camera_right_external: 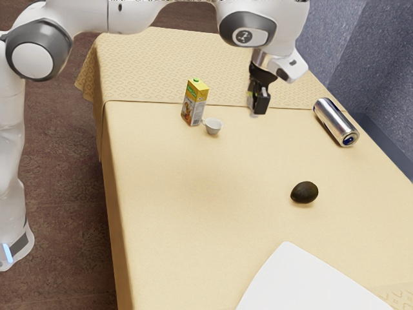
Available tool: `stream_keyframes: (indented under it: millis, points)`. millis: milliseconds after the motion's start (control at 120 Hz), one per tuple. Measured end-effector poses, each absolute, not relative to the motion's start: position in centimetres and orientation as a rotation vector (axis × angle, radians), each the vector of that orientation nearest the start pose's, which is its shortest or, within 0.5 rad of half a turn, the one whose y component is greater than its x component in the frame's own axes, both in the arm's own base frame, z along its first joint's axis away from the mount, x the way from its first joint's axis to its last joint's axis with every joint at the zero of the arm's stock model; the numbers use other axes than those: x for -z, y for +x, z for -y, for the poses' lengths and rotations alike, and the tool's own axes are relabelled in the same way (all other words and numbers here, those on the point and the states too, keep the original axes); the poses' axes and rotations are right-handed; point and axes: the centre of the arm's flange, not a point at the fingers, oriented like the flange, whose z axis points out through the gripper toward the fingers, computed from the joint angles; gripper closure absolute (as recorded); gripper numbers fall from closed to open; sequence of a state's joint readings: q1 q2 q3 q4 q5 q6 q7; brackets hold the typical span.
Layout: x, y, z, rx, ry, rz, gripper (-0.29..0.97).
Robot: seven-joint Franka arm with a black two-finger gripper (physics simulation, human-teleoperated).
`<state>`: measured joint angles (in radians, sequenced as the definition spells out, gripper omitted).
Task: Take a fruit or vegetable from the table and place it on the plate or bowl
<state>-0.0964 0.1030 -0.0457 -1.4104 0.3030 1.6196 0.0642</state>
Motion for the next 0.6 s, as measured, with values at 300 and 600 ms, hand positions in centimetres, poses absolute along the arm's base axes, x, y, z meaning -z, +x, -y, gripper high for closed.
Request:
stream_keyframes:
  millis: [300,600]
  points:
    - [-64.5,58.4,10.8,0.167,-2.831,-0.446,0.0]
    - [-59.8,59.3,6.2,-0.003,-2.981,-0.346,0.0]
